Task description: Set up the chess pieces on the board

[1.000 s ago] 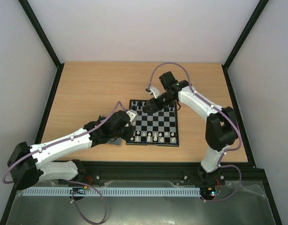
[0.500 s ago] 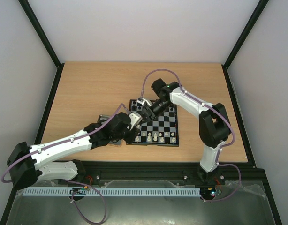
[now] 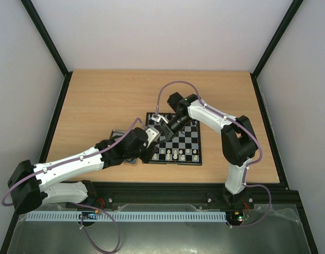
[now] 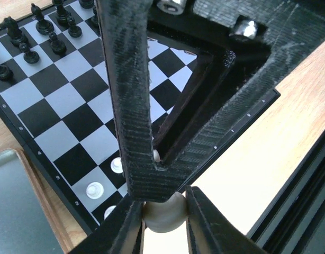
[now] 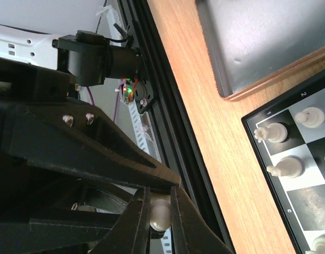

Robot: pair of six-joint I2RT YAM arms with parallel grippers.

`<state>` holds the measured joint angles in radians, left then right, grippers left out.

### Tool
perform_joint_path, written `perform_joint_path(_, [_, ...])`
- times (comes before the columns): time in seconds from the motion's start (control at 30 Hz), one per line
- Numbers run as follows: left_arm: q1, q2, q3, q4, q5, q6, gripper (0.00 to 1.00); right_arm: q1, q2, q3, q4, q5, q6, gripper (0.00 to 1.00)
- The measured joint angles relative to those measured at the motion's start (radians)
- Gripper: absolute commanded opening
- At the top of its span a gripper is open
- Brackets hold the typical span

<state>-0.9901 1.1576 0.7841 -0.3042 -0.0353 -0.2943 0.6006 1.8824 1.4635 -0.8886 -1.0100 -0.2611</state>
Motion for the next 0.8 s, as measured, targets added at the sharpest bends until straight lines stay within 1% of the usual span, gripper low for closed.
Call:
perform_joint_path(0.13, [0.0, 0.0, 0.0, -0.002, -0.021, -0.006, 0.42, 0.0, -0.001, 0.0, 0.001, 0.003, -0.002, 0.05])
perform_joint_path(0.27, [0.0, -0.011, 0.0, -0.013, -0.062, -0.008, 0.63, -0.001, -0.019, -0.004, 0.018, 0.031, 0.002, 0.04])
perform_joint_path(0.33, [0.0, -0.037, 0.0, -0.02, -0.086, -0.007, 0.73, -0.004, -0.045, -0.013, 0.041, 0.053, 0.01, 0.04])
perform_joint_path(0.43, [0.006, -0.103, 0.0, -0.024, -0.123, -0.005, 0.84, -0.01, -0.106, -0.047, 0.086, 0.1, 0.024, 0.04])
perform_joint_path(0.53, [0.032, -0.154, 0.005, -0.026, -0.15, -0.004, 0.86, -0.014, -0.179, -0.097, 0.142, 0.174, 0.037, 0.04])
perform_joint_path(0.63, [0.091, -0.157, 0.025, -0.034, -0.165, -0.004, 0.86, -0.015, -0.264, -0.171, 0.214, 0.274, 0.045, 0.04])
perform_joint_path(0.8, [0.261, -0.113, 0.069, -0.046, -0.167, -0.017, 0.85, 0.001, -0.386, -0.28, 0.325, 0.455, 0.039, 0.04])
